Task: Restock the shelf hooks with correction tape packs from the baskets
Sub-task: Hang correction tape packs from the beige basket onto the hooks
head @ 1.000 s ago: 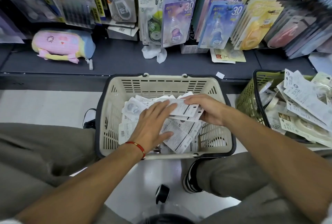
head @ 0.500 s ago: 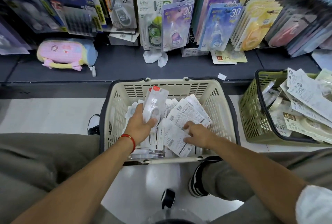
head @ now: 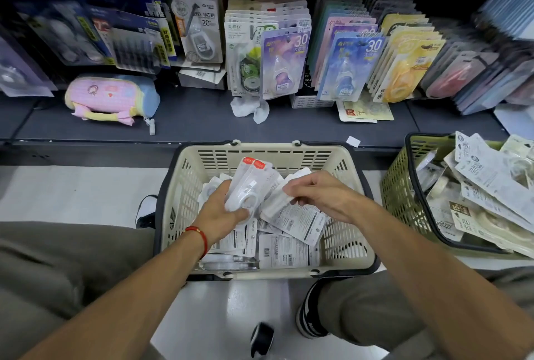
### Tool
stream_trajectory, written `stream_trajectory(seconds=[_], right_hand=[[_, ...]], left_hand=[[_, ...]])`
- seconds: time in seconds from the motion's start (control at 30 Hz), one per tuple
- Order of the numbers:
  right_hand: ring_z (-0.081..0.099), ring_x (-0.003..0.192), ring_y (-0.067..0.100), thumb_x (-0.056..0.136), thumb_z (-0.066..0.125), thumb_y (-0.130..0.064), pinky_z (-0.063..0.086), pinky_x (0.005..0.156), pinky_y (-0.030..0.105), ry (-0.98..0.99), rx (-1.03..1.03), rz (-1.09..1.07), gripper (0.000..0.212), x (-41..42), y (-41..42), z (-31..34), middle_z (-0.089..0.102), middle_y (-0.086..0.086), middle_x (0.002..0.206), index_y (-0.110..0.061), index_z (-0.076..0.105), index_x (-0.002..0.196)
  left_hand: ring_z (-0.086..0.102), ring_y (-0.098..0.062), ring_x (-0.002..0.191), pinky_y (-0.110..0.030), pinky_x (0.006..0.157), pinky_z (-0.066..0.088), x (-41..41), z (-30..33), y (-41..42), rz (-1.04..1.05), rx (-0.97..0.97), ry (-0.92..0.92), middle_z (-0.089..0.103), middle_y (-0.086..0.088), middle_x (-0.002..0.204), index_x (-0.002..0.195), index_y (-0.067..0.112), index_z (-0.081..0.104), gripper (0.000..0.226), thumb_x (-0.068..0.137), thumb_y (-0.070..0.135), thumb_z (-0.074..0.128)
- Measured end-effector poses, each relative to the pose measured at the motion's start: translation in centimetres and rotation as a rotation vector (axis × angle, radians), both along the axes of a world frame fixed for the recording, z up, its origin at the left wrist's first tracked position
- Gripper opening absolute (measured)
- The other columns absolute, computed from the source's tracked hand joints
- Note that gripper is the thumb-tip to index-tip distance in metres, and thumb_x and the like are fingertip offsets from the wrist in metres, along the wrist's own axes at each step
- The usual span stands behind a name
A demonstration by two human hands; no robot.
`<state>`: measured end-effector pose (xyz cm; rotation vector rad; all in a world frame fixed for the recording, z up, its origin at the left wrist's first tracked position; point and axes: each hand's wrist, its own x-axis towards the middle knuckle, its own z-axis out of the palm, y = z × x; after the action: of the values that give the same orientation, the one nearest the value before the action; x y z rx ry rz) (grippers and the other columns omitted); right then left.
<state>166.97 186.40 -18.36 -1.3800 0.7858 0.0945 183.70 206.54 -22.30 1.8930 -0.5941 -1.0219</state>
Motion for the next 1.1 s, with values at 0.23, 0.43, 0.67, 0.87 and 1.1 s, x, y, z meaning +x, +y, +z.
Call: stream_trajectory(seconds=[0.23, 0.43, 0.67, 0.87, 1.1], right_hand=[[0.068, 0.064, 0.020, 0.091, 0.080, -0.019, 0.054, 0.064, 0.024, -0.054, -0.209, -0.092, 0.009, -0.1, -0.8, 0.7, 0.076, 0.012, 0.075, -0.015, 0.079, 0.082], [0.042, 0.034, 0.014, 0.104, 0.064, -0.036, 0.034, 0.036, 0.022, 0.097, -0.316, -0.206, 0.031, 1.4, 1.1, -0.4, 0.066, 0.013, 0.052, -0.007, 0.066, 0.094], [0.059, 0.037, 0.012, 0.107, 0.047, -0.053, 0.041, 0.043, 0.014, 0.173, -0.567, -0.094, 0.049, 1.7, 3.3, -3.2, 0.066, 0.005, 0.049, -0.011, 0.066, 0.090], [0.034, 0.148, 0.033, 0.093, 0.069, -0.056, 0.038, 0.117, 0.049, 0.633, -1.095, 0.675, 0.084, -3.0, 2.3, -8.6, 0.028, 0.015, 0.165, -0.018, 0.032, 0.158], [0.012, 0.156, 0.034, 0.094, 0.065, -0.013, 0.028, 0.124, 0.050, 0.513, -1.097, 0.730, 0.093, -4.4, 1.6, -10.7, 0.006, 0.011, 0.172, -0.020, 0.009, 0.167]], left_hand=[[0.072, -0.024, 0.108, -0.043, 0.096, 0.056, 0.3, -0.4, 0.0, 0.114, -0.017, 0.201, 0.077, -0.002, 0.110, 0.115, 0.038, 0.066, 0.048, 0.084, 0.005, 0.083], [0.070, -0.035, 0.118, -0.061, 0.109, 0.050, -1.0, 0.3, -0.4, 0.164, -0.069, 0.560, 0.076, -0.012, 0.124, 0.132, 0.021, 0.065, 0.049, 0.085, 0.010, 0.073], [0.075, -0.027, 0.113, -0.052, 0.095, 0.061, -2.8, 0.1, 0.0, 0.099, -0.087, 0.580, 0.078, -0.006, 0.122, 0.137, 0.021, 0.063, 0.050, 0.091, 0.015, 0.081], [0.074, -0.031, 0.110, -0.046, 0.079, 0.064, -1.0, 0.2, 0.5, 0.333, -0.076, 0.569, 0.078, -0.008, 0.120, 0.133, 0.023, 0.065, 0.050, 0.087, 0.013, 0.082], [0.071, -0.038, 0.115, -0.055, 0.087, 0.062, -0.1, 0.7, 0.6, 0.378, -0.092, 0.601, 0.074, -0.014, 0.127, 0.137, 0.020, 0.062, 0.052, 0.090, 0.009, 0.078]])
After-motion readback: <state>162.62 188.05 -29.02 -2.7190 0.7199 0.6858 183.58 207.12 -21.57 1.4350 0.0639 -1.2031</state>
